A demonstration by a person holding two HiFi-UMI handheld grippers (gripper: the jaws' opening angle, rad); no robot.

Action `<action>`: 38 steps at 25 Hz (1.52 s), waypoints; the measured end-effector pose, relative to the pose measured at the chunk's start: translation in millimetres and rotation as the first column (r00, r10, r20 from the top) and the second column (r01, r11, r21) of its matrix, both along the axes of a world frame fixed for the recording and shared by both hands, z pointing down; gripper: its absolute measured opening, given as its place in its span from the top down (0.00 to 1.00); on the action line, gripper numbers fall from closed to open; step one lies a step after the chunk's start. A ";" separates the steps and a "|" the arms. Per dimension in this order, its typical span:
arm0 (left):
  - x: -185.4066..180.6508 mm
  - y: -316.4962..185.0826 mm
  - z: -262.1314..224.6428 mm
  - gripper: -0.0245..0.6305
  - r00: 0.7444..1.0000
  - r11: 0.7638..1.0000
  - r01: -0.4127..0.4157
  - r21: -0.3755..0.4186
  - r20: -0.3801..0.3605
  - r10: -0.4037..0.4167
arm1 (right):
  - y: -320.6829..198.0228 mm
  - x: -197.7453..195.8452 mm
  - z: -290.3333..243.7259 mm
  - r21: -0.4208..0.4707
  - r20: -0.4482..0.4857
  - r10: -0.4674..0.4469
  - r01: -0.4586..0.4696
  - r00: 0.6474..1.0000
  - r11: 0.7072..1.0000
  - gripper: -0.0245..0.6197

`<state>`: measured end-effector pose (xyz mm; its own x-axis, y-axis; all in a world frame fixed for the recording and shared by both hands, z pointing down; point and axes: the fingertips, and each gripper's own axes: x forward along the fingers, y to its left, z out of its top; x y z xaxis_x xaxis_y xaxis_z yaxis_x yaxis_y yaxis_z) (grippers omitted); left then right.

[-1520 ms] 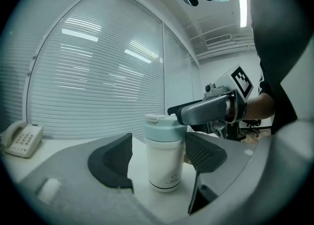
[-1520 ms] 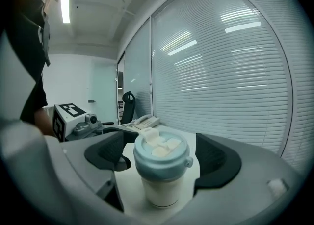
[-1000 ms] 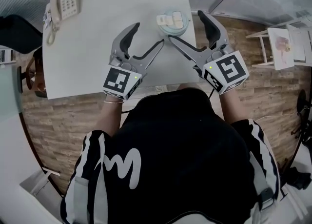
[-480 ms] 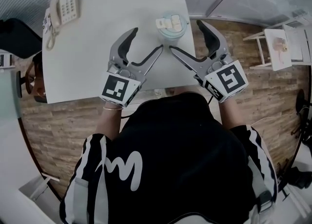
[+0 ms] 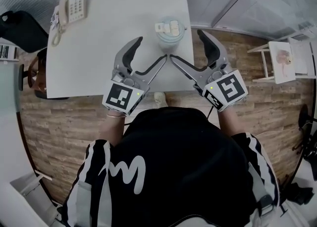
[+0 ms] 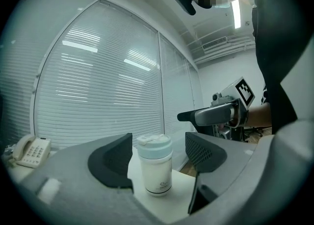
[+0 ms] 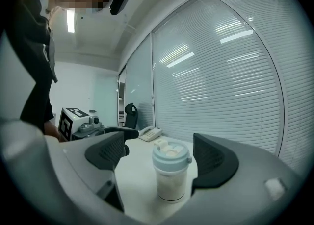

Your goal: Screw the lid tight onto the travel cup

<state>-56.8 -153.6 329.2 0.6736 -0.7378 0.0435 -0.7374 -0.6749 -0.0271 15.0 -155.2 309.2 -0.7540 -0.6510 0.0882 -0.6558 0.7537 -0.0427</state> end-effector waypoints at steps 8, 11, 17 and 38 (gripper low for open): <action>14.7 27.1 -8.2 0.44 0.998 0.998 0.069 0.003 -0.010 -0.069 | 28.5 21.5 -7.3 0.007 0.000 -0.043 0.043 0.999 0.999 0.29; 21.1 40.0 -12.1 0.44 0.996 0.996 0.084 0.013 -0.012 -0.084 | 40.4 28.0 -9.9 0.013 0.005 -0.058 0.057 0.998 0.998 0.29; 34.9 68.1 -18.5 0.44 0.994 0.994 0.109 0.029 -0.016 -0.108 | 67.1 38.9 -16.6 0.031 0.012 -0.087 0.086 0.996 0.996 0.30; 72.8 193.6 -30.1 0.44 0.980 0.979 0.195 0.051 -0.036 -0.194 | 185.4 72.2 -26.2 0.059 0.036 -0.181 0.179 0.983 0.982 0.34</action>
<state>16.0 40.0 299.1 0.5176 -0.8554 -0.0184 -0.8554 -0.5168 -0.0348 87.2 30.2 282.9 -0.8615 -0.5072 0.0226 -0.5076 0.8613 -0.0212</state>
